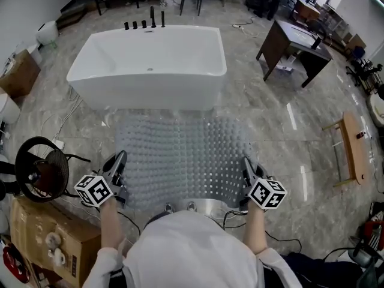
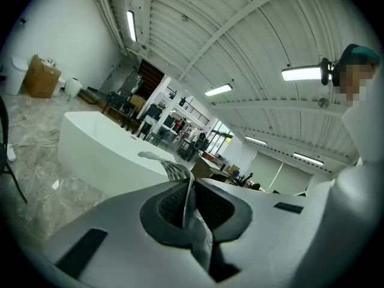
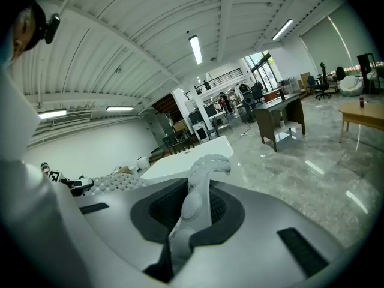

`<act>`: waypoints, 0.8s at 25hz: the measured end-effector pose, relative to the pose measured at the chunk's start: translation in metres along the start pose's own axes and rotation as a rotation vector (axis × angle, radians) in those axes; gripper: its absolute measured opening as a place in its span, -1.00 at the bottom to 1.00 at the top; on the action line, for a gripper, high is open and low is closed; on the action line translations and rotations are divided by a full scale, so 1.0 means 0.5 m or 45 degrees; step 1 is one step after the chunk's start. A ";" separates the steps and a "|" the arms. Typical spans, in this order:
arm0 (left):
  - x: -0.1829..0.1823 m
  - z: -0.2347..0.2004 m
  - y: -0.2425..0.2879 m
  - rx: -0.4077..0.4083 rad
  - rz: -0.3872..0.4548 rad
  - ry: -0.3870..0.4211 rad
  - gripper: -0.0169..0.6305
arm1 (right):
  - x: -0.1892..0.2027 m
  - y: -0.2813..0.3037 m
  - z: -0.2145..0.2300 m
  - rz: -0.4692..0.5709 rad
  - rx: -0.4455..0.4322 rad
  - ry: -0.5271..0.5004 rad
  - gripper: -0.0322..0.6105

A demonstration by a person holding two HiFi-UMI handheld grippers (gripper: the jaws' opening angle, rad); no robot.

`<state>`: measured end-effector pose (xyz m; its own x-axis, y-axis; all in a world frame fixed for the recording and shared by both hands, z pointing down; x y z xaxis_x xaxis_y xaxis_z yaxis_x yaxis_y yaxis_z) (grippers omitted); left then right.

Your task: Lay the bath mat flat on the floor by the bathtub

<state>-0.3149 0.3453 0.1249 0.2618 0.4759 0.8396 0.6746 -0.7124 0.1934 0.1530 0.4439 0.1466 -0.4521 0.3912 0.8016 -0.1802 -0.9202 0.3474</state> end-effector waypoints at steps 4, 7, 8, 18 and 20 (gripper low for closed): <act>0.015 0.017 0.010 -0.026 -0.005 0.007 -0.82 | 0.000 0.001 0.026 -0.020 -0.011 -0.004 -0.77; 0.030 0.024 0.014 -0.045 -0.001 0.002 -0.82 | 0.002 0.001 0.044 -0.032 -0.018 -0.004 -0.77; 0.033 0.025 0.015 -0.051 0.002 -0.001 -0.82 | 0.002 0.002 0.048 -0.035 -0.020 -0.005 -0.77; 0.026 -0.006 0.062 -0.056 -0.020 -0.021 -0.82 | -0.010 0.050 0.065 -0.054 0.007 0.004 -0.77; 0.011 -0.030 0.084 -0.042 -0.029 -0.025 -0.82 | -0.019 0.076 0.059 -0.046 0.023 0.005 -0.77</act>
<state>-0.2953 0.3102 0.1451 0.2602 0.5022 0.8247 0.6574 -0.7177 0.2296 0.1765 0.4057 0.1663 -0.4487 0.4241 0.7866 -0.1809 -0.9051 0.3848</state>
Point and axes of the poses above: the fingertips, and each gripper's own axes: y forward along the fingers, z to its right, x out of its underside, the point moved 7 cm from there along -y, backward along the fingers, and after that the axes turned 4 degrees about y, right-handed, at the moved point
